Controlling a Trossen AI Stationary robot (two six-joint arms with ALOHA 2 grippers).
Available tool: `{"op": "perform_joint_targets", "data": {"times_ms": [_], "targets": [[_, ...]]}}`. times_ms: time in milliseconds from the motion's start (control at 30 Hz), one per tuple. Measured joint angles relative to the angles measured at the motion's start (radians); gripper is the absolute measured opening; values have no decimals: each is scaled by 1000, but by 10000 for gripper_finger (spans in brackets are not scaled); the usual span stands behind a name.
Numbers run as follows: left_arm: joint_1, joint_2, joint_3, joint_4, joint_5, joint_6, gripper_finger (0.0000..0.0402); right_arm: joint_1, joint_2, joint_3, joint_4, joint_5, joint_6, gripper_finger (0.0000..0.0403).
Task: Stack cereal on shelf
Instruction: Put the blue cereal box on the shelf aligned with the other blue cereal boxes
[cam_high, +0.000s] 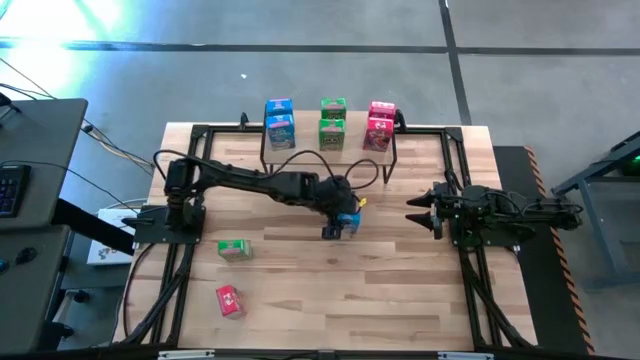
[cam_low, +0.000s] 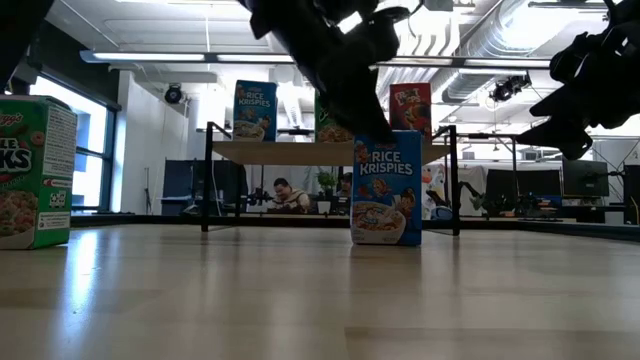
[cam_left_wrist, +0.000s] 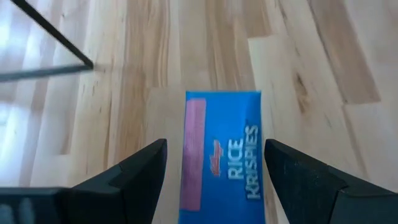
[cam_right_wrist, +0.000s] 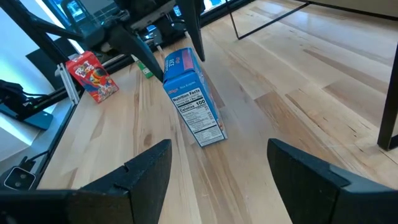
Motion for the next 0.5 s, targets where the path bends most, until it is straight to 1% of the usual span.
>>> {"op": "perform_joint_targets", "data": {"times_ms": [300,400,500], "targets": [[0,44,0,-3,4,-9,256,0,0,0,-1,0,0,257],[-2,50,0,3,19,-9,240,0,-1,0,0,0,0,257],[-5,54,0,-8,22,-11,215,0,0,0,0,0,0,257]]}}
